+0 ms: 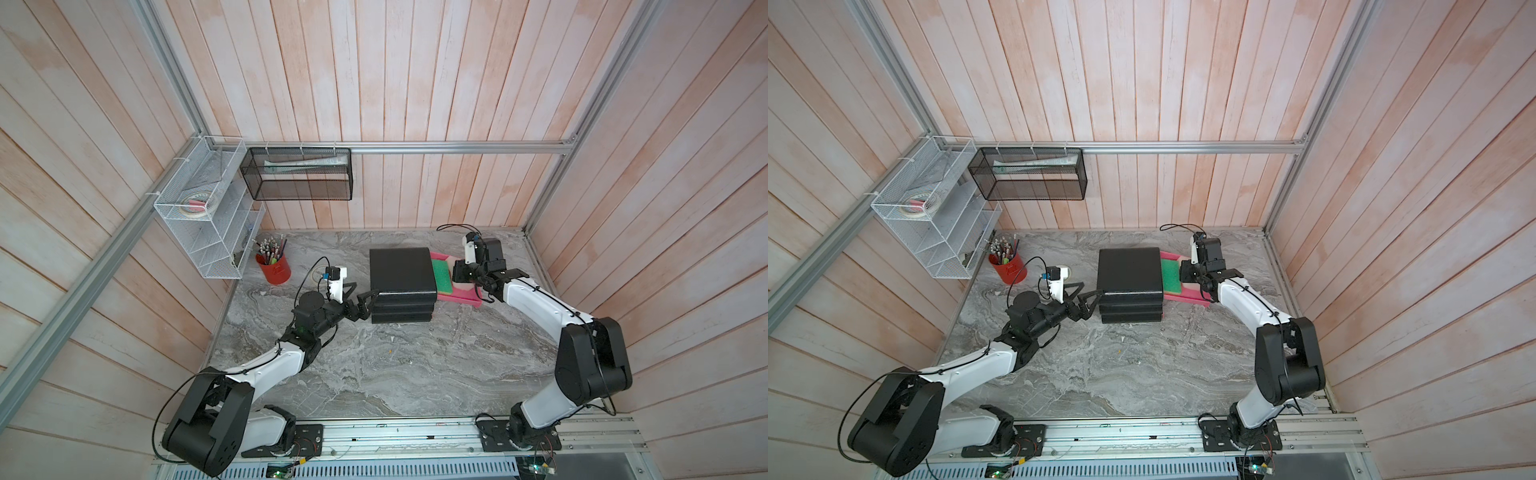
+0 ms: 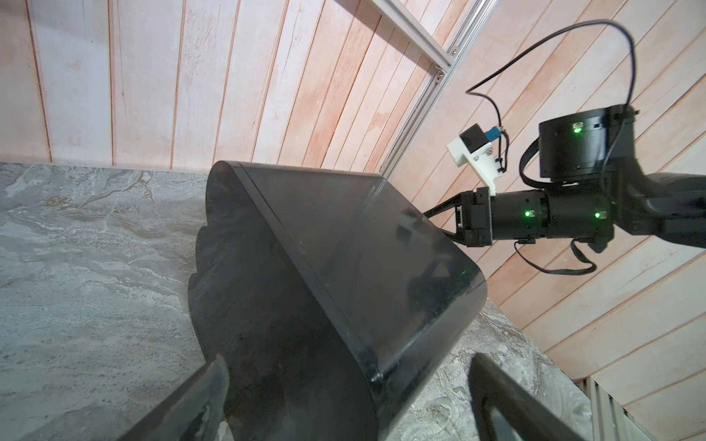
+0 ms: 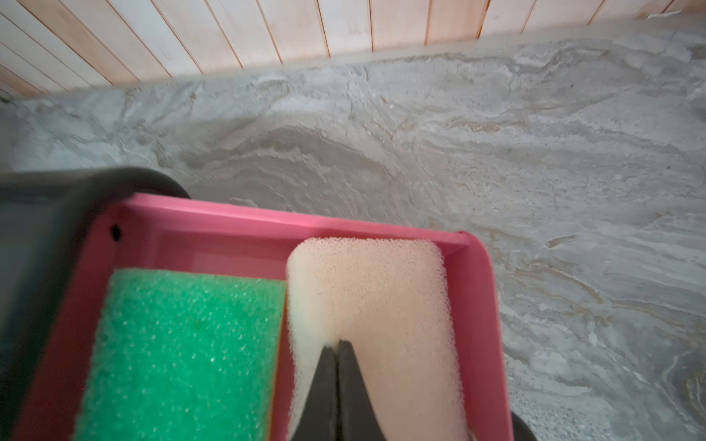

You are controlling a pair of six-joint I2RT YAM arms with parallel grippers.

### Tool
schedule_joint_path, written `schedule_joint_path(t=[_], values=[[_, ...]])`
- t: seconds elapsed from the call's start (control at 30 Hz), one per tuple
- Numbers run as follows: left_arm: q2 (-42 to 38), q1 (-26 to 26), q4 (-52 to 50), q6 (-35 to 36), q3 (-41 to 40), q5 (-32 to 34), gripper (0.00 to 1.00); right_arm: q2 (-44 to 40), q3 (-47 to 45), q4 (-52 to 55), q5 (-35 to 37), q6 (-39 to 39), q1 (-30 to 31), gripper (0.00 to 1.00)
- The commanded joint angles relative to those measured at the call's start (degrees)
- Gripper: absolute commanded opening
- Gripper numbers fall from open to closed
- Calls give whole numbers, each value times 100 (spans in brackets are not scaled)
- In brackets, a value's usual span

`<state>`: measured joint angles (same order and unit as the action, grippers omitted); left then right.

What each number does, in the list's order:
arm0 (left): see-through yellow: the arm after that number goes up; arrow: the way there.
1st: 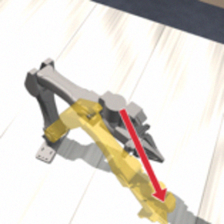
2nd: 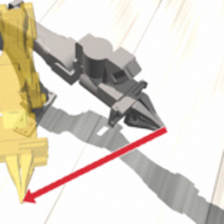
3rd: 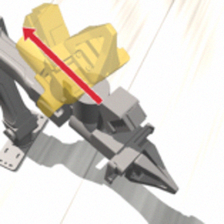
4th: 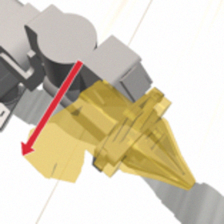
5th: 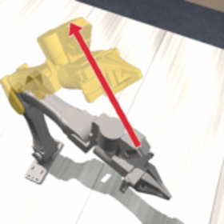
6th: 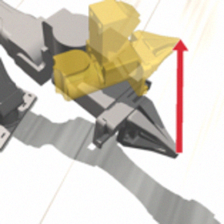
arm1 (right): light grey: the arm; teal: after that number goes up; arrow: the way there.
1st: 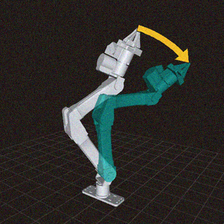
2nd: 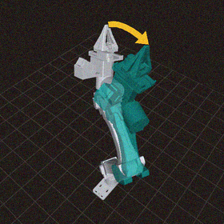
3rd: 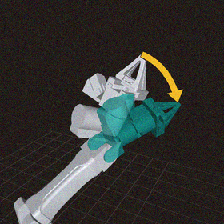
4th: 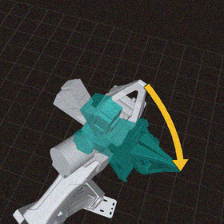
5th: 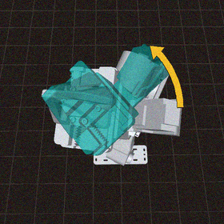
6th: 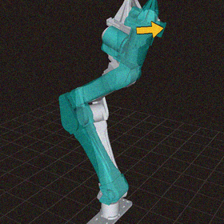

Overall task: Take the sponge out of the drawer
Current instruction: Pick up the sponge from the drawer, then place the sponge at the center of the board.

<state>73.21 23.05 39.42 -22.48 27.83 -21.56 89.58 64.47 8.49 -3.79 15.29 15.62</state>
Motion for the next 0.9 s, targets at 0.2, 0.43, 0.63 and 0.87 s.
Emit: schedule_joint_path(t=[0.2,0.43,0.63,0.87], values=[[-781,15,325,-37,-255,313,100,-1597,-641,-1786,-474,1918,38,0],[-791,610,32,561,344,407,100,-1926,-1655,-3848,-1131,4472,47,0],[-332,1557,519,1451,664,1174,100,-2012,-1819,-4214,-849,5700,674,0],[772,2364,1102,2338,1254,2043,100,-2297,-1933,-3788,-377,6448,1209,0]])
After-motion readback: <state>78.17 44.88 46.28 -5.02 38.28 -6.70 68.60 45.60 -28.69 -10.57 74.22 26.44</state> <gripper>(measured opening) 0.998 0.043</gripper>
